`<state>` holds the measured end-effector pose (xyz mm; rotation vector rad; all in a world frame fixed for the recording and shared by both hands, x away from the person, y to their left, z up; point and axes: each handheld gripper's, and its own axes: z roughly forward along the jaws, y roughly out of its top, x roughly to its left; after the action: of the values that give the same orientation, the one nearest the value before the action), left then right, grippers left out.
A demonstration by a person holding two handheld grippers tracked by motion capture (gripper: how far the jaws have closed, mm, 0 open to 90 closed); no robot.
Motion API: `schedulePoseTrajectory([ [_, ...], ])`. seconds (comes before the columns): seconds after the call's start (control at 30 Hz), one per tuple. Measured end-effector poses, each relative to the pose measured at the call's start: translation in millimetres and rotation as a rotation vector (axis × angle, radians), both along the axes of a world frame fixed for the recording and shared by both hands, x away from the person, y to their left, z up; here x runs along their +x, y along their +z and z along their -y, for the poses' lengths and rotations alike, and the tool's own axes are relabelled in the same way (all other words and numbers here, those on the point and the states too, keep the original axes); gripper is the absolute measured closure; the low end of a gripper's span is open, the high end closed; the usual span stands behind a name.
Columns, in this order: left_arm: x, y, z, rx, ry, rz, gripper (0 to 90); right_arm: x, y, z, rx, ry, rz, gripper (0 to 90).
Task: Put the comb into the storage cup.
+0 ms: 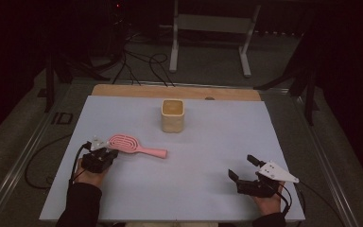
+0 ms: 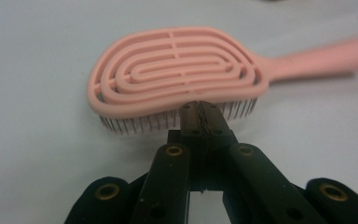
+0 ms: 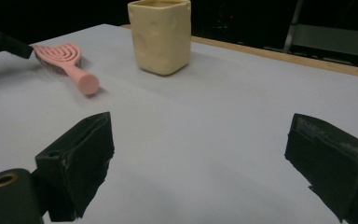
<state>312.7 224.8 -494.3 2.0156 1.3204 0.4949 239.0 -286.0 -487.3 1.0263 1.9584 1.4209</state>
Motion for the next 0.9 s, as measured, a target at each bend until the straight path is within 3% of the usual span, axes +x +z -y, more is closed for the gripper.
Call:
schedulePoseTrajectory([
  [0.17, 18.2, 3.5, 2.3, 0.01, 0.038, -0.021, 90.0, 0.0, 0.1, 0.1, -0.001, -0.001, -0.005, 7.7],
  [0.4, 42.7, 7.1, 10.4, 0.042, 0.047, -0.045, 90.0, 0.1, -0.1, 0.1, -0.003, -0.001, -0.01, 7.7],
  [0.73, 70.8, 11.4, 33.1, 0.101, 0.019, -0.082, 90.0, 0.4, -0.1, 0.4, -0.004, 0.0, -0.009, 7.8],
  [0.9, 77.0, 10.7, 44.0, 0.133, -0.01, -0.088, 90.0, 0.5, 0.0, 0.7, -0.004, 0.0, -0.01, 7.7],
])
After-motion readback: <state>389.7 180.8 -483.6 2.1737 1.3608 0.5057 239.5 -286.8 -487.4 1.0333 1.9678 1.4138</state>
